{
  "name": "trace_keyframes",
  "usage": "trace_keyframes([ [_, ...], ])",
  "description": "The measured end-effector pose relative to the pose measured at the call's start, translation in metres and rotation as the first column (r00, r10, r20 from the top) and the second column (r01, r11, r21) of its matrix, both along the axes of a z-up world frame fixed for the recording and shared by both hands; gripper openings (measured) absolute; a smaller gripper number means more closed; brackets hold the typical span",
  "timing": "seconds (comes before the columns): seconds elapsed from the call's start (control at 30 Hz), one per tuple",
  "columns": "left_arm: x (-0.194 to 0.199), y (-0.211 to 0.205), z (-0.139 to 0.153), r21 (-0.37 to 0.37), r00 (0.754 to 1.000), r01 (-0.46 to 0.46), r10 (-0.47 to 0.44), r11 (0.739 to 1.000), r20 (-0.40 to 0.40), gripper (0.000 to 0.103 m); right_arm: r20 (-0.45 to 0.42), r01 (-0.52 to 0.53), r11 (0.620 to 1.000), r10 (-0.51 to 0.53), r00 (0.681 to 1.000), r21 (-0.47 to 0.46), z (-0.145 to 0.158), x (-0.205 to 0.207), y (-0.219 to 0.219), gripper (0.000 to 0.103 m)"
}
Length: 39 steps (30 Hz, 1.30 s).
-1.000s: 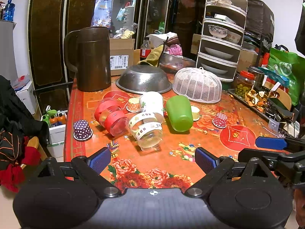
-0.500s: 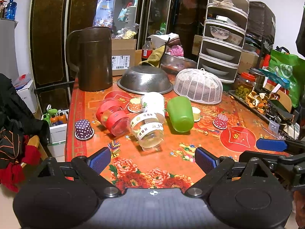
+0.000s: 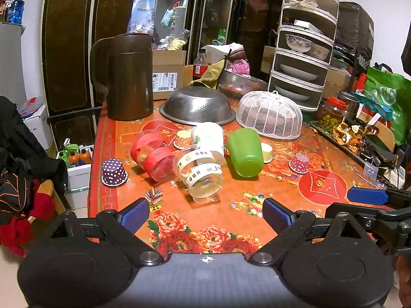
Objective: Flip cup upright
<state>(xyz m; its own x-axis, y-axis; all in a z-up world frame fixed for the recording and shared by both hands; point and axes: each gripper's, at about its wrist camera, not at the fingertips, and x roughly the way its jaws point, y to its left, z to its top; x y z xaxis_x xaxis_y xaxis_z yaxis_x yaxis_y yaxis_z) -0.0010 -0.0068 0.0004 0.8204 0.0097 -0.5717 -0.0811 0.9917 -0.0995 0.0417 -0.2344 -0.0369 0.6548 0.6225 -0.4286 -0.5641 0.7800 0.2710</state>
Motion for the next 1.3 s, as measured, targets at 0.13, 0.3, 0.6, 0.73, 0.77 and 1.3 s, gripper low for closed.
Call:
trace_keyframes([
  [0.13,0.001,0.000,0.001,0.001,1.000,0.000,0.000,1.000,-0.003,0.096,0.000,0.000,1.000,0.000,1.000,-0.004,-0.001,0.000,0.001,0.102],
  [0.3,0.008,0.001,0.003,-0.007,1.000,0.005,-0.005,1.000,0.001,0.096,-0.002,-0.001,1.000,0.001,1.000,-0.006,-0.001,0.002,0.001,0.102],
  [0.6,0.111,0.001,0.032,0.056,0.993,0.027,-0.020,0.998,-0.112,0.103,-0.018,0.011,1.000,-0.011,1.000,0.022,-0.009,0.010,-0.015,0.102],
  [0.73,0.185,0.011,0.016,-0.002,0.972,0.001,-0.002,1.000,-0.235,0.103,-0.045,0.021,0.999,-0.019,0.999,0.041,-0.015,0.015,-0.025,0.102],
  [0.77,0.201,0.013,0.011,-0.008,0.966,-0.001,-0.001,1.000,-0.260,0.100,-0.051,0.024,0.999,-0.022,0.998,0.043,-0.016,0.017,-0.027,0.102],
  [1.3,0.279,0.017,-0.047,-0.107,0.891,-0.002,-0.046,0.994,-0.451,0.084,-0.085,0.062,0.996,-0.056,0.995,0.062,-0.026,0.024,-0.057,0.102],
])
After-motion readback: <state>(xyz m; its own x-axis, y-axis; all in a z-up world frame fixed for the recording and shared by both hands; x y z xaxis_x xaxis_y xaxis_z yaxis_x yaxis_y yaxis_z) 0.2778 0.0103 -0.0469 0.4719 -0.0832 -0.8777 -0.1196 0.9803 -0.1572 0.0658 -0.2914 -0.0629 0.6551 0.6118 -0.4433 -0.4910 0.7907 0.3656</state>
